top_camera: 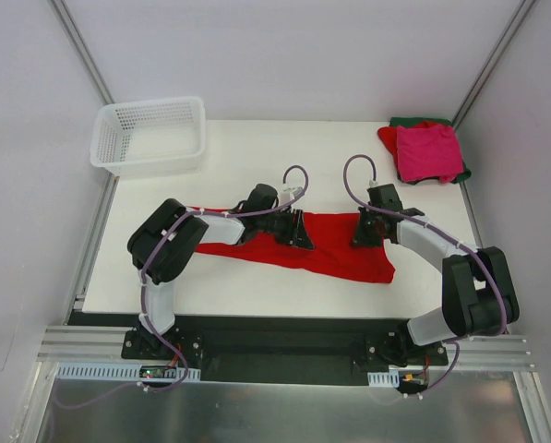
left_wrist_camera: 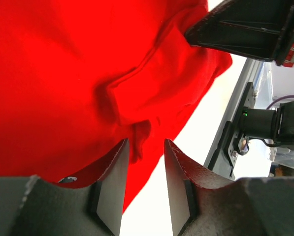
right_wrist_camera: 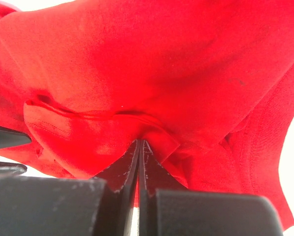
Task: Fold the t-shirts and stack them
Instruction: Fold the other side of the tshirt into a rectangle
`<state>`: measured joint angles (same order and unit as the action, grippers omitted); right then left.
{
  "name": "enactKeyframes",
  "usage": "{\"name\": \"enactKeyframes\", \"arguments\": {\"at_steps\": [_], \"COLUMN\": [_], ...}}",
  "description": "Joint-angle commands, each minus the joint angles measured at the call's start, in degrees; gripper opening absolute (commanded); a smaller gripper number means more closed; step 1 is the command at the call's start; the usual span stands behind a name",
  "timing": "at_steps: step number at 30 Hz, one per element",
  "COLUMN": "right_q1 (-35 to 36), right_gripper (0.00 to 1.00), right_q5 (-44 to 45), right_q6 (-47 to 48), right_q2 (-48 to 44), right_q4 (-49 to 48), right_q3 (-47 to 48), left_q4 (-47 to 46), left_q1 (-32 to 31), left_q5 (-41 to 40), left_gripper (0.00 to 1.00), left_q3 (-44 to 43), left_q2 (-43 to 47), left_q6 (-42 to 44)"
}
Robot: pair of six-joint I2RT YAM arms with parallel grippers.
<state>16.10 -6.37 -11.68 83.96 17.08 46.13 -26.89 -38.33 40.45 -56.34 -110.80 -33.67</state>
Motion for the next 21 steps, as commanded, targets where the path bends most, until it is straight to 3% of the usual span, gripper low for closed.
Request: {"name": "enactKeyframes", "arguments": {"at_steps": [1,21], "right_q1": [0.2,0.1], "right_gripper": [0.01,0.01], "right_q5": [-0.5,-0.7], "right_q6": [0.8,0.8], "right_q2": [0.2,0.8], "right_q4": [-0.8,-0.6], "right_q3": [0.0,-0.2], "left_q4": [-2.5,-2.8], "left_q1": [-0.9,-2.8], "left_q5": [-0.5,-0.5], "left_gripper": [0.33,0.31], "left_q3": [0.1,-2.0], "left_q2": [-1.8,-3.6], "left_q6": [1.3,1.1]}}
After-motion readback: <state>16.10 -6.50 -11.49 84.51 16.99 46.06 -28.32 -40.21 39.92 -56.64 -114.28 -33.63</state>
